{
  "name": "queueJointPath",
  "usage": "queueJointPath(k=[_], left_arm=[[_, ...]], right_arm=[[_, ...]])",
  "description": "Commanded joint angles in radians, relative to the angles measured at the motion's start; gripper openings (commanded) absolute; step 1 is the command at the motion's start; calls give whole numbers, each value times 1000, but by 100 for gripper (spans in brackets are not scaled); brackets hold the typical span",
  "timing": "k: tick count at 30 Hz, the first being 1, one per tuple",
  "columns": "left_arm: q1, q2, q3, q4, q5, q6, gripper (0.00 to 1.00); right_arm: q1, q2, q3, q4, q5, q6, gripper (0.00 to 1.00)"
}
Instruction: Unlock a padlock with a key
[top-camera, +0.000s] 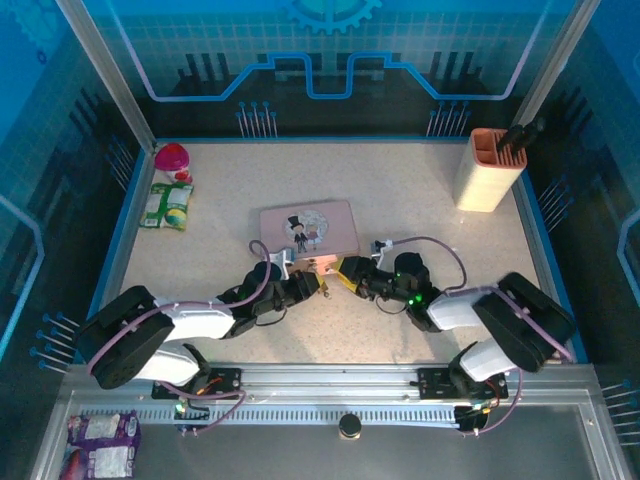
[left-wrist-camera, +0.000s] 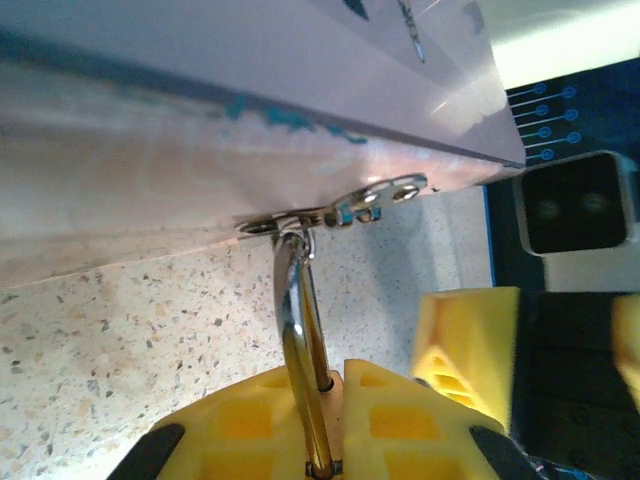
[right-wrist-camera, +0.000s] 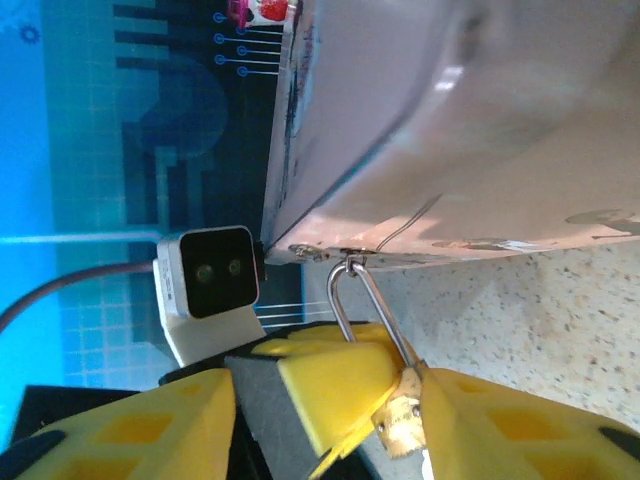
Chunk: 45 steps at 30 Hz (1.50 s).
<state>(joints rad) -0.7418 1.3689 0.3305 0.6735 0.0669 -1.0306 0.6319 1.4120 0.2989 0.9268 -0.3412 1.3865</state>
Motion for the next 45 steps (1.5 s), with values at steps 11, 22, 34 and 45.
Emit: queueJointPath(k=[11,22,34,45], left_arm=[[-5,-59,122,-100,-49,-12,0],[-4,-61,147,-99,-44,-38,0],[-5,-59,142,-77,-22,-55,0],[-7,-51,134,-52,-13,-71,0]], right_arm=[[243,-535,109,-930,571,-854,50],[525,-376,18,-568,876,-1292,48],[568,-129,33,-312,983,-1386,47],[566,-5,72,-242,1011,-1403,41]])
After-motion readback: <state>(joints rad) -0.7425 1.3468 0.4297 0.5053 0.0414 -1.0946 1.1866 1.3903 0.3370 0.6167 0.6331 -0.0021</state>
